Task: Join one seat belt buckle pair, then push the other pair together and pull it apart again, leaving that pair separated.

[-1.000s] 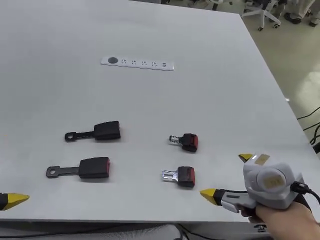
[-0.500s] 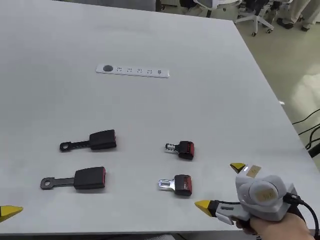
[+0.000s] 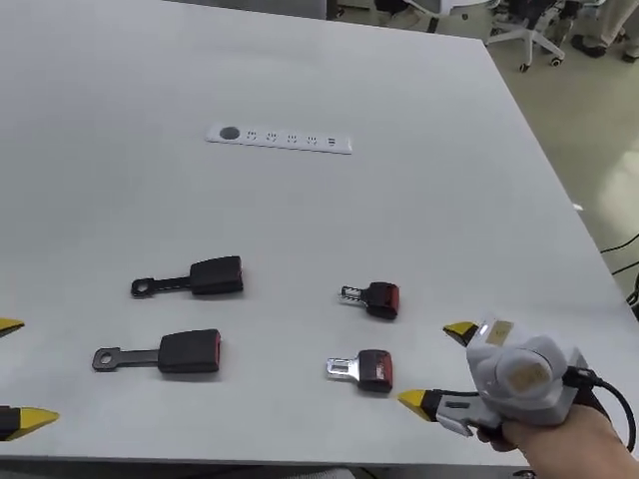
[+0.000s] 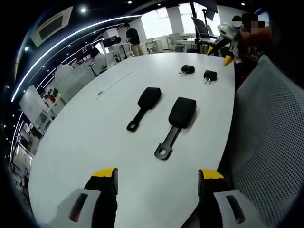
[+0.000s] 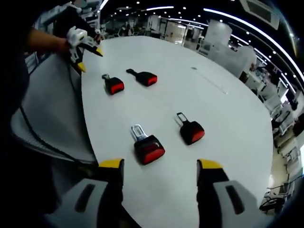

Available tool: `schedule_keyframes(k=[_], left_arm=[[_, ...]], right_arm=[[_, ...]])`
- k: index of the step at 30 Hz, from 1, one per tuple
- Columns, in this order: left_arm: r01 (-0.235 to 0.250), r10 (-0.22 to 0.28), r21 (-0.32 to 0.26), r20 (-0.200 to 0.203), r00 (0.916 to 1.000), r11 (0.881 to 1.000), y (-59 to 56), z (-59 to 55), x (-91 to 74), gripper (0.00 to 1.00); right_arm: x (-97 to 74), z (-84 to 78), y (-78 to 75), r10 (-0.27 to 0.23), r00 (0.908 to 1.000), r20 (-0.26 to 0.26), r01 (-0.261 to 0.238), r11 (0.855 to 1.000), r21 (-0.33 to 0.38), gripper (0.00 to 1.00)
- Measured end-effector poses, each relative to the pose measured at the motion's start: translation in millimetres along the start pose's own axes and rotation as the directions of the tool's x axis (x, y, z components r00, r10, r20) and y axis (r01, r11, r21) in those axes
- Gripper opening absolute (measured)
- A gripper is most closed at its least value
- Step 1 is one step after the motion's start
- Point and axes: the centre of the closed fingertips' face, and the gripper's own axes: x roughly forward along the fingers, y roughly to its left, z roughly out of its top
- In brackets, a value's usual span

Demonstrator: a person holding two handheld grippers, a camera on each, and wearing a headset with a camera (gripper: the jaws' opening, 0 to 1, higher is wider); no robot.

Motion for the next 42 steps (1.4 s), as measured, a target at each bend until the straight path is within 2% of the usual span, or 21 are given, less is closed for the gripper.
schedule_keyframes(k=[2,3,6,10,12,14,18,19,20,24,26,29,32,34,36,39,42], left_arm=[[0.018,-0.018,0.023,0.0,0.9998,1.0,-2.2,5.2,3.5,0.7],[0.026,-0.026,0.026,-0.001,0.9997,0.999,-3.2,7.9,5.3,0.68],[0.043,-0.043,0.03,0.025,0.9987,0.999,-4.6,24.6,13.4,0.68],[0.074,-0.076,0.047,0.03,0.9967,0.996,-11.8,39.1,27.4,0.64],[0.1,-0.103,0.077,0.034,0.9941,0.992,-17.9,46.5,37.3,0.62],[0.123,-0.125,0.087,0.027,0.9917,0.989,-23.1,51.8,47.5,0.62],[0.185,-0.192,0.144,0.037,0.9806,0.972,-35.6,66.4,64.3,0.59],[0.2,-0.207,0.15,0.034,0.9778,0.968,-38.4,68.2,66.7,0.57],[0.219,-0.224,0.151,0.014,0.9745,0.964,-41.6,68.3,70.9,0.55],[0.247,-0.251,0.19,-0.006,0.968,0.95,-47.2,72.8,79.6,0.5],[0.252,-0.257,0.205,-0.004,0.9665,0.946,-47.6,77.4,83.2,0.47],[0.251,-0.256,0.223,-0.008,0.9666,0.942,-47.6,81.9,91.3,0.48],[0.285,-0.287,0.252,-0.03,0.9574,0.925,-54.9,82.6,99.7,0.47],[0.294,-0.293,0.275,-0.046,0.9549,0.915,-57.5,82.7,102.6,0.46],[0.299,-0.298,0.278,-0.048,0.9534,0.913,-59.4,84.6,105.9,0.44],[0.321,-0.316,0.263,-0.061,0.9468,0.91,-63.3,85.8,108.0,0.41],[0.333,-0.326,0.258,-0.069,0.9428,0.907,-65.1,85.2,109.4,0.36]], right_arm=[[3.1,-1.5,1.9,0.017,0.9996,-0.023,-0.018,0.999,-0.042,0.63],[5.7,-3.5,5.3,0.042,0.9982,-0.042,-0.044,0.998,-0.052,0.62],[12.0,-2.3,7.2,0.064,0.9967,-0.051,-0.068,0.995,-0.076,0.59],[18.8,2.0,11.0,0.096,0.9938,-0.056,-0.101,0.99,-0.102,0.56],[22.5,4.4,15.3,0.124,0.9904,-0.06,-0.131,0.984,-0.121,0.52],[26.1,7.3,16.9,0.132,0.9893,-0.062,-0.139,0.98,-0.143,0.51],[33.9,7.9,18.3,0.15,0.9858,-0.075,-0.161,0.972,-0.171,0.49],[35.2,7.9,18.4,0.155,0.9848,-0.078,-0.167,0.971,-0.173,0.49],[36.5,8.0,19.2,0.166,0.9828,-0.082,-0.178,0.968,-0.178,0.48],[40.4,6.1,17.9,0.175,0.9796,-0.099,-0.191,0.963,-0.192,0.45],[41.8,5.3,17.6,0.181,0.9778,-0.105,-0.199,0.96,-0.196,0.44],[48.5,0.3,16.9,0.197,0.97,-0.143,-0.227,0.943,-0.244,0.42],[53.4,-2.3,15.5,0.216,0.9629,-0.162,-0.252,0.934,-0.253,0.42],[55.5,-2.6,15.8,0.232,0.9581,-0.168,-0.269,0.932,-0.244,0.41],[57.8,-2.8,17.3,0.245,0.9537,-0.175,-0.283,0.927,-0.246,0.4],[61.0,-5.8,20.8,0.26,0.945,-0.198,-0.307,0.914,-0.266,0.37],[64.0,-6.7,21.4,0.259,0.9427,-0.21,-0.312,0.907,-0.282,0.36]])
